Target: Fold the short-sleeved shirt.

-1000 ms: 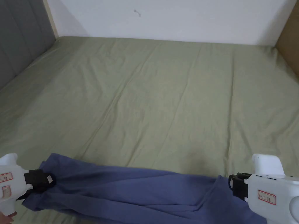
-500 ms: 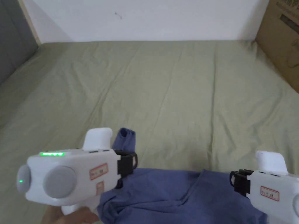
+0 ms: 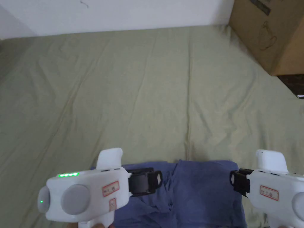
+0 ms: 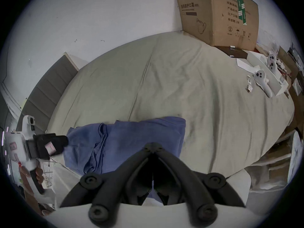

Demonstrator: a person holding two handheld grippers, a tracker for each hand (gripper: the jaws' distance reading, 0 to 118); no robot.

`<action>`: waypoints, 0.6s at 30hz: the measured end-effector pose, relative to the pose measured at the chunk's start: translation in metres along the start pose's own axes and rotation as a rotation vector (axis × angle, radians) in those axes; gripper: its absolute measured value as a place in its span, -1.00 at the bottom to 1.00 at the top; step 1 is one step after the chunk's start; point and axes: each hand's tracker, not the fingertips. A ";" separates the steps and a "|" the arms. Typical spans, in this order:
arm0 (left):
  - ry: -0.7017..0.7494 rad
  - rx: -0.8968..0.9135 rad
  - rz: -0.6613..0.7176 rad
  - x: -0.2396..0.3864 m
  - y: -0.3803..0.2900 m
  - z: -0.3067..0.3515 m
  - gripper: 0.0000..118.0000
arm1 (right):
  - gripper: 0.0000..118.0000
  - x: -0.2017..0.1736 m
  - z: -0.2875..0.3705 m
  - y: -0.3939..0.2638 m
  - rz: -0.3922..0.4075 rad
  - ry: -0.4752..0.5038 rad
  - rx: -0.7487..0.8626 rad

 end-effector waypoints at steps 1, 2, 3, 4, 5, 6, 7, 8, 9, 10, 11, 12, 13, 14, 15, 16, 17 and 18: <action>0.038 0.041 0.020 -0.009 0.003 0.007 -0.01 | -1.00 0.000 0.000 0.000 -0.001 0.002 0.002; 0.062 0.056 0.027 -0.017 0.005 0.011 -0.91 | -1.00 -0.001 0.000 0.000 -0.001 0.005 0.005; 0.093 0.047 0.036 -0.023 0.002 0.011 -1.00 | -1.00 -0.001 0.000 -0.001 -0.002 0.009 0.006; 0.143 0.047 0.039 -0.029 0.001 0.008 -1.00 | -1.00 -0.002 -0.001 -0.001 -0.001 0.015 0.005; 0.160 0.002 0.035 -0.035 -0.001 0.005 -1.00 | -1.00 -0.003 -0.002 -0.001 0.000 0.020 0.003; 0.152 -0.032 0.020 -0.038 -0.005 0.001 -1.00 | -1.00 -0.004 -0.003 -0.002 0.003 0.024 0.002; 0.154 -0.039 0.022 -0.036 -0.011 -0.005 -1.00 | -1.00 -0.005 -0.004 -0.002 0.005 0.027 0.000; 0.148 -0.050 0.025 -0.034 -0.016 -0.010 -1.00 | -1.00 -0.006 -0.004 -0.003 0.002 0.035 -0.006; 0.126 -0.071 0.028 -0.032 -0.021 -0.014 -1.00 | -1.00 -0.006 -0.004 -0.003 -0.010 0.056 -0.011; 0.093 -0.083 0.032 -0.029 -0.025 -0.020 -1.00 | -1.00 -0.006 -0.004 -0.004 -0.019 0.079 -0.012; 0.077 -0.089 0.038 -0.023 -0.028 -0.027 -1.00 | -1.00 -0.006 -0.004 -0.004 -0.022 0.089 -0.010; 0.051 -0.100 0.039 -0.018 -0.031 -0.033 -1.00 | -1.00 -0.006 -0.004 -0.004 -0.020 0.093 -0.009; 0.030 -0.111 0.027 -0.012 -0.035 -0.039 -1.00 | -1.00 -0.006 -0.005 -0.004 -0.016 0.093 -0.011; 0.030 -0.121 0.018 -0.006 -0.038 -0.044 -1.00 | -1.00 -0.006 -0.005 -0.004 -0.008 0.082 -0.015; 0.011 -0.138 0.007 0.001 -0.038 -0.051 -1.00 | -1.00 -0.006 -0.005 -0.005 -0.004 0.075 -0.014; -0.020 -0.165 0.001 0.005 -0.042 -0.057 -1.00 | -1.00 -0.005 -0.004 -0.005 -0.005 0.072 -0.013; -0.047 -0.191 0.015 0.008 -0.046 -0.063 -1.00 | -1.00 -0.004 -0.004 -0.006 -0.011 0.073 -0.014; -0.060 -0.236 0.029 0.012 -0.050 -0.069 -1.00 | -1.00 -0.002 -0.004 -0.007 -0.023 0.077 -0.016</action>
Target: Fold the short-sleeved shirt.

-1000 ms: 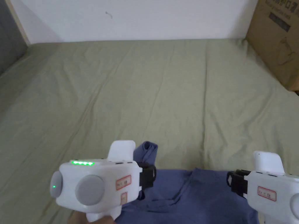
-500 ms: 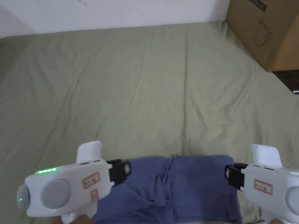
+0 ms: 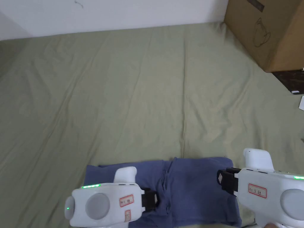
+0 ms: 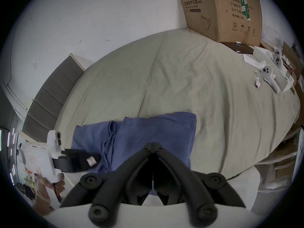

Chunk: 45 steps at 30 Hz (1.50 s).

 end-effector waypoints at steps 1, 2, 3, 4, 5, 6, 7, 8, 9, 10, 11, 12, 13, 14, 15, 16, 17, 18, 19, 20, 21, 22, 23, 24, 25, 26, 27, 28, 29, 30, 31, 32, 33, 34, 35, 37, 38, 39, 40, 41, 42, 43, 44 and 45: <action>-0.001 -0.015 -0.008 0.001 -0.001 -0.006 -1.00 | -1.00 0.002 0.001 -0.001 -0.007 0.003 -0.001; 0.006 0.003 -0.013 0.004 -0.004 -0.009 -1.00 | -1.00 0.003 0.001 -0.002 -0.010 0.002 -0.002; 0.026 0.004 -0.019 0.010 -0.007 -0.009 -1.00 | -1.00 0.004 0.002 -0.003 -0.008 0.000 -0.002; 0.027 0.007 -0.023 0.013 -0.007 -0.007 -1.00 | -1.00 0.003 0.003 -0.004 -0.005 -0.004 -0.001; 0.017 0.012 -0.029 0.015 -0.007 -0.005 -1.00 | -1.00 0.003 0.003 -0.005 0.001 -0.007 -0.003; 0.009 0.011 -0.029 0.017 -0.007 -0.003 -1.00 | -1.00 0.003 0.003 -0.005 0.003 -0.006 -0.005; -0.011 0.005 -0.034 0.020 -0.007 -0.001 -1.00 | -1.00 0.003 0.003 -0.006 0.001 -0.005 -0.006; -0.039 0.003 -0.051 0.024 -0.008 0.000 -1.00 | -1.00 0.003 0.003 -0.007 0.000 -0.001 -0.006; -0.052 0.003 -0.059 0.025 -0.008 0.001 -1.00 | -1.00 0.003 0.004 -0.007 -0.002 0.002 -0.005; -0.073 -0.009 -0.063 0.026 -0.008 0.001 -1.00 | -1.00 0.002 0.004 -0.007 -0.006 0.003 -0.002; -0.090 -0.021 -0.070 0.026 -0.009 0.001 -1.00 | -1.00 0.002 0.004 -0.007 -0.007 0.004 -0.001; -0.084 -0.018 -0.069 0.025 -0.010 0.001 -1.00 | -1.00 0.001 0.006 -0.008 -0.007 0.006 0.002; -0.078 -0.012 -0.067 0.021 -0.012 0.005 -1.00 | -1.00 0.001 0.007 -0.008 -0.008 0.006 0.006; -0.068 -0.001 -0.062 0.017 -0.011 0.010 -1.00 | -1.00 0.001 0.008 -0.008 -0.010 0.008 0.008; -0.062 0.013 -0.045 0.011 -0.008 0.016 -1.00 | -1.00 0.001 0.009 -0.008 -0.011 0.009 0.009; -0.062 0.040 -0.021 0.001 -0.005 0.029 -1.00 | -1.00 0.000 0.009 -0.007 -0.010 0.010 0.009; -0.058 0.065 -0.007 -0.008 -0.003 0.040 -1.00 | -1.00 0.000 0.009 -0.007 -0.008 0.008 0.009; -0.056 0.110 0.016 -0.018 0.000 0.053 -1.00 | -1.00 -0.001 0.010 -0.006 -0.004 0.002 0.010; -0.057 0.144 0.035 -0.029 0.002 0.066 -1.00 | -1.00 -0.001 0.010 -0.006 -0.001 0.000 0.009; -0.050 0.184 0.075 -0.048 0.005 0.085 -1.00 | -1.00 -0.002 0.010 -0.005 0.001 -0.003 0.010; -0.049 0.209 0.101 -0.059 0.004 0.096 -1.00 | -1.00 -0.002 0.010 -0.004 0.001 -0.003 0.010; -0.054 0.234 0.130 -0.076 0.004 0.107 -1.00 | -1.00 -0.004 0.010 -0.004 0.001 -0.002 0.010; -0.041 0.247 0.172 -0.092 0.003 0.117 -0.93 | -1.00 -0.005 0.009 -0.004 0.003 -0.002 0.009; -0.021 0.255 0.210 -0.105 0.002 0.125 -0.76 | -1.00 -0.008 0.008 -0.004 0.005 -0.004 0.009; -0.008 0.256 0.240 -0.119 -0.003 0.132 -0.53 | -1.00 -0.010 0.007 -0.003 0.010 -0.005 0.008; 0.007 0.259 0.260 -0.129 -0.006 0.137 -0.24 | -1.00 -0.013 0.006 -0.003 0.014 -0.005 0.008; 0.004 0.263 0.272 -0.138 -0.009 0.141 -0.24 | -1.00 -0.015 0.005 -0.003 0.016 -0.003 0.008; -0.002 0.260 0.262 -0.146 -0.011 0.142 -0.17 | -1.00 -0.018 0.004 -0.002 0.016 0.004 0.005; -0.015 0.263 0.275 -0.153 -0.013 0.140 0.03 | -1.00 -0.019 0.002 -0.001 0.010 0.014 0.001; -0.048 0.267 0.307 -0.159 -0.015 0.135 0.24 | -1.00 -0.021 -0.001 0.000 0.001 0.026 -0.005; -0.069 0.247 0.342 -0.165 -0.015 0.128 0.45 | -1.00 -0.023 -0.003 0.001 -0.004 0.031 -0.010; -0.084 0.218 0.382 -0.169 -0.015 0.120 0.69 | -1.00 -0.026 -0.004 0.002 -0.003 0.031 -0.013; -0.110 0.186 0.403 -0.168 -0.014 0.111 0.78 | -1.00 -0.030 -0.006 0.002 0.006 0.029 -0.015; -0.118 0.159 0.411 -0.170 -0.014 0.103 0.79 | -1.00 -0.034 -0.006 0.003 0.019 0.026 -0.017; -0.129 0.175 0.405 -0.171 -0.013 0.097 0.80 | -1.00 -0.037 -0.007 0.004 0.028 0.026 -0.019; -0.203 0.210 0.415 -0.186 -0.007 0.093 0.83 | -1.00 -0.042 -0.008 0.007 0.037 0.029 -0.022; -0.234 0.226 0.444 -0.188 -0.005 0.093 0.83 | -1.00 -0.044 -0.008 0.007 0.043 0.031 -0.023; -0.266 0.227 0.462 -0.190 -0.004 0.090 0.82 | -1.00 -0.046 -0.009 0.008 0.049 0.030 -0.024; -0.285 0.213 0.465 -0.192 -0.003 0.086 0.76 | -1.00 -0.048 -0.010 0.008 0.052 0.028 -0.024; -0.283 0.212 0.473 -0.196 0.000 0.085 0.18 | -1.00 -0.050 -0.011 0.009 0.056 0.028 -0.030; -0.288 0.197 0.470 -0.198 0.001 0.084 -0.87 | -1.00 -0.051 -0.012 0.009 0.060 0.027 -0.035; -0.255 0.136 0.460 -0.197 0.004 0.079 -0.90 | -1.00 -0.052 -0.013 0.009 0.064 0.027 -0.039; -0.189 0.132 0.448 -0.195 0.003 0.081 -0.90 | -1.00 -0.054 -0.014 0.008 0.069 0.025 -0.043; -0.197 0.115 0.407 -0.198 0.007 0.078 -0.90 | -1.00 -0.055 -0.014 0.008 0.073 0.020 -0.044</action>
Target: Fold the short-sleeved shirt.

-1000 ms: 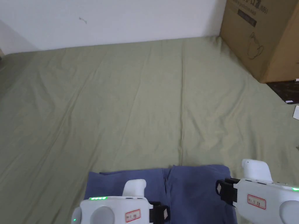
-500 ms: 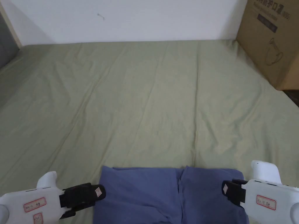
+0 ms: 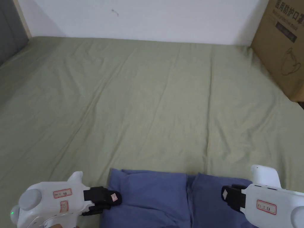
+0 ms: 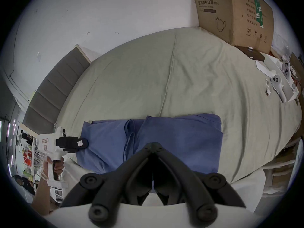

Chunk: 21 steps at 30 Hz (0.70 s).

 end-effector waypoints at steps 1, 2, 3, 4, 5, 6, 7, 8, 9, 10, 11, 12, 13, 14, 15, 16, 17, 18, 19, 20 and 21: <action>-0.032 0.012 0.025 -0.001 0.004 0.004 -0.90 | -1.00 -0.001 0.000 0.001 0.005 -0.003 -0.003; -0.046 0.016 0.035 -0.001 0.007 0.008 -0.90 | -1.00 -0.002 0.000 0.002 0.009 -0.002 -0.004; -0.051 0.019 0.016 -0.001 0.009 0.011 -0.90 | -1.00 -0.003 0.001 0.003 0.011 -0.004 -0.001; -0.049 0.019 0.011 0.000 0.006 0.010 -0.90 | -1.00 -0.003 0.001 0.004 0.010 -0.004 0.001; -0.046 0.015 0.004 0.002 0.006 0.011 -0.90 | -1.00 -0.003 0.001 0.005 0.009 -0.002 0.002; -0.044 0.010 -0.021 0.004 0.006 0.013 -0.90 | -1.00 -0.004 0.001 0.006 0.009 -0.002 0.002; -0.036 0.019 -0.042 0.005 0.008 0.017 -0.90 | -1.00 -0.004 0.001 0.007 0.010 -0.004 0.003; -0.028 0.017 -0.053 0.009 0.008 0.021 -0.90 | -1.00 -0.005 0.001 0.008 0.014 -0.005 0.003; -0.012 0.022 -0.061 0.010 0.011 0.027 -0.90 | -1.00 -0.005 0.001 0.009 0.017 -0.007 0.003; 0.003 0.027 -0.070 0.009 0.014 0.034 -0.90 | -1.00 -0.004 0.002 0.009 0.017 -0.008 0.004; 0.023 0.040 -0.085 0.008 0.018 0.042 -0.90 | -1.00 -0.004 0.002 0.010 0.018 -0.006 0.007; 0.041 0.060 -0.079 0.014 0.016 0.054 -0.90 | -1.00 -0.003 0.002 0.010 0.016 -0.005 0.008; 0.061 0.082 -0.077 0.013 0.017 0.069 -0.90 | -1.00 -0.002 0.002 0.009 0.012 -0.007 0.010; 0.075 0.104 -0.075 0.011 0.018 0.079 -0.90 | -1.00 -0.001 0.002 0.009 0.009 -0.007 0.010; 0.083 0.113 -0.065 0.009 0.019 0.088 -0.90 | -1.00 0.001 0.002 0.008 0.004 -0.008 0.009; 0.101 0.119 -0.060 -0.003 0.029 0.099 -0.90 | -1.00 0.003 0.001 0.007 -0.002 -0.008 0.008; 0.150 0.142 -0.045 -0.008 0.032 0.110 -0.90 | -1.00 0.004 0.000 0.006 -0.007 -0.007 0.003; 0.174 0.145 -0.034 -0.009 0.034 0.117 -0.90 | -1.00 0.006 0.000 0.005 -0.009 -0.009 -0.001; 0.196 0.152 -0.028 -0.008 0.034 0.124 -0.90 | -1.00 0.007 0.000 0.003 -0.010 -0.010 -0.003; 0.201 0.164 -0.032 -0.008 0.035 0.127 -0.90 | -1.00 0.009 -0.001 0.002 -0.010 -0.010 -0.006; 0.199 0.172 -0.039 -0.003 0.034 0.131 -0.90 | -1.00 0.010 -0.002 0.001 -0.012 -0.012 -0.009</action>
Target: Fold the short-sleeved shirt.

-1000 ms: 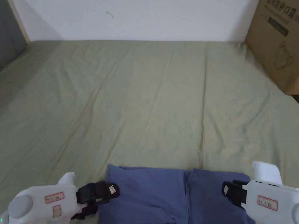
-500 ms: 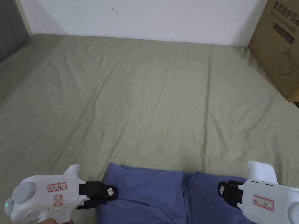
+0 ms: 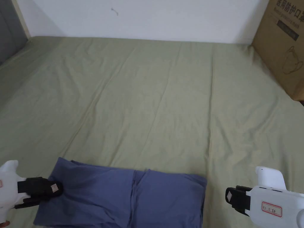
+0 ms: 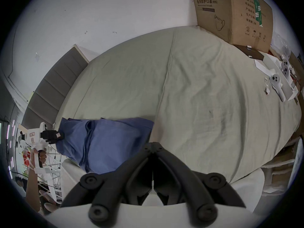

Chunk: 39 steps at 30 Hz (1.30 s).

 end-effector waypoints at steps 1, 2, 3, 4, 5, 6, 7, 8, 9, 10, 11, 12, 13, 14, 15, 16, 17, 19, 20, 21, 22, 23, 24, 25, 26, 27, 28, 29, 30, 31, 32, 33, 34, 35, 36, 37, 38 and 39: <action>-0.006 0.011 -0.003 0.007 -0.001 0.004 -0.90 | -1.00 0.002 -0.001 -0.001 -0.006 -0.002 -0.004; -0.021 0.019 -0.013 0.017 -0.001 0.008 -0.90 | -1.00 0.004 -0.001 -0.002 -0.011 0.000 -0.006; -0.027 0.033 -0.029 0.027 -0.003 0.009 -0.90 | -1.00 0.006 -0.001 -0.003 -0.017 0.001 -0.007; -0.019 0.051 -0.036 0.040 -0.004 0.011 -0.90 | -1.00 0.007 -0.002 -0.003 -0.022 0.003 -0.007; -0.015 0.060 -0.062 0.053 -0.004 0.012 -0.90 | -1.00 0.008 -0.002 -0.004 -0.025 0.004 -0.007; -0.006 0.069 -0.088 0.071 -0.004 0.015 -0.90 | -1.00 0.009 -0.001 -0.004 -0.026 0.004 -0.007; -0.019 0.077 -0.104 0.084 -0.006 0.016 -0.90 | -1.00 0.011 0.000 -0.004 -0.025 0.005 -0.006; -0.049 0.079 -0.135 0.099 -0.008 0.017 -0.90 | -1.00 0.012 0.001 -0.004 -0.024 0.005 -0.004; -0.073 0.079 -0.142 0.117 -0.010 0.018 -0.90 | -1.00 0.013 0.003 -0.005 -0.026 0.005 0.000; -0.095 0.062 -0.165 0.136 -0.012 0.017 -0.90 | -1.00 0.015 0.004 -0.005 -0.029 0.007 0.004; -0.111 0.054 -0.212 0.151 -0.016 0.014 -0.90 | -1.00 0.018 0.006 -0.005 -0.037 0.009 0.010; -0.121 0.052 -0.253 0.169 -0.020 0.011 -0.90 | -1.00 0.020 0.007 -0.005 -0.046 0.010 0.016; -0.122 0.040 -0.292 0.186 -0.025 0.005 -0.90 | -1.00 0.023 0.009 -0.005 -0.055 0.012 0.022; -0.129 0.020 -0.307 0.198 -0.029 -0.001 -0.90 | -1.00 0.025 0.010 -0.006 -0.059 0.005 0.027; -0.147 0.019 -0.297 0.208 -0.035 -0.011 -0.90 | -1.00 0.027 0.011 -0.007 -0.060 -0.006 0.033; -0.174 -0.005 -0.289 0.219 -0.040 -0.022 -0.90 | -1.00 0.029 0.013 -0.009 -0.060 -0.014 0.037; -0.202 -0.047 -0.283 0.227 -0.043 -0.034 -0.90 | -1.00 0.032 0.015 -0.009 -0.067 -0.013 0.035; -0.229 -0.135 -0.334 0.242 -0.054 -0.064 -0.90 | -1.00 0.040 0.020 -0.011 -0.098 0.010 0.040; -0.209 -0.154 -0.337 0.249 -0.059 -0.077 -0.90 | -1.00 0.044 0.022 -0.012 -0.099 0.009 0.042; -0.188 -0.166 -0.355 0.257 -0.066 -0.091 -0.90 | -1.00 0.047 0.023 -0.013 -0.101 0.000 0.045; -0.184 -0.194 -0.377 0.263 -0.072 -0.105 -0.90 | -1.00 0.051 0.024 -0.014 -0.103 -0.023 0.050; -0.187 -0.219 -0.390 0.268 -0.079 -0.120 -0.88 | -1.00 0.055 0.025 -0.015 -0.108 -0.036 0.053; -0.186 -0.254 -0.406 0.271 -0.085 -0.134 -0.82 | -1.00 0.060 0.025 -0.016 -0.120 -0.041 0.052; -0.174 -0.281 -0.401 0.273 -0.089 -0.144 -0.69 | -1.00 0.066 0.025 -0.017 -0.147 -0.038 0.047; -0.187 -0.304 -0.391 0.273 -0.092 -0.151 -0.34 | -1.00 0.071 0.025 -0.019 -0.169 -0.035 0.048; -0.196 -0.339 -0.385 0.275 -0.096 -0.159 0.01 | -1.00 0.075 0.026 -0.021 -0.182 -0.033 0.050; -0.186 -0.346 -0.365 0.275 -0.097 -0.161 0.34 | -1.00 0.077 0.027 -0.022 -0.186 -0.038 0.049; -0.195 -0.340 -0.354 0.272 -0.096 -0.160 0.62 | -1.00 0.078 0.028 -0.024 -0.188 -0.041 0.049; -0.204 -0.337 -0.349 0.268 -0.093 -0.158 0.71 | -1.00 0.079 0.028 -0.025 -0.190 -0.044 0.048; -0.208 -0.329 -0.340 0.269 -0.093 -0.154 0.72 | -1.00 0.081 0.027 -0.026 -0.192 -0.044 0.044; -0.209 -0.313 -0.330 0.265 -0.089 -0.149 0.72 | -1.00 0.082 0.026 -0.026 -0.193 -0.043 0.040; -0.196 -0.296 -0.321 0.260 -0.084 -0.144 0.72 | -1.00 0.082 0.025 -0.027 -0.192 -0.041 0.036; -0.169 -0.262 -0.309 0.253 -0.078 -0.138 0.70 | -1.00 0.081 0.024 -0.027 -0.189 -0.042 0.033; -0.159 -0.232 -0.302 0.250 -0.078 -0.132 0.55 | -1.00 0.081 0.023 -0.027 -0.188 -0.042 0.033; -0.148 -0.200 -0.301 0.243 -0.075 -0.127 0.23 | -1.00 0.081 0.022 -0.027 -0.187 -0.039 0.032; -0.137 -0.170 -0.291 0.234 -0.072 -0.122 -0.31 | -1.00 0.080 0.021 -0.027 -0.189 -0.033 0.033; -0.113 -0.165 -0.290 0.227 -0.070 -0.123 -0.95 | -1.00 0.079 0.021 -0.027 -0.190 -0.028 0.034; -0.071 -0.169 -0.294 0.222 -0.072 -0.126 -0.96 | -1.00 0.078 0.020 -0.027 -0.190 -0.024 0.035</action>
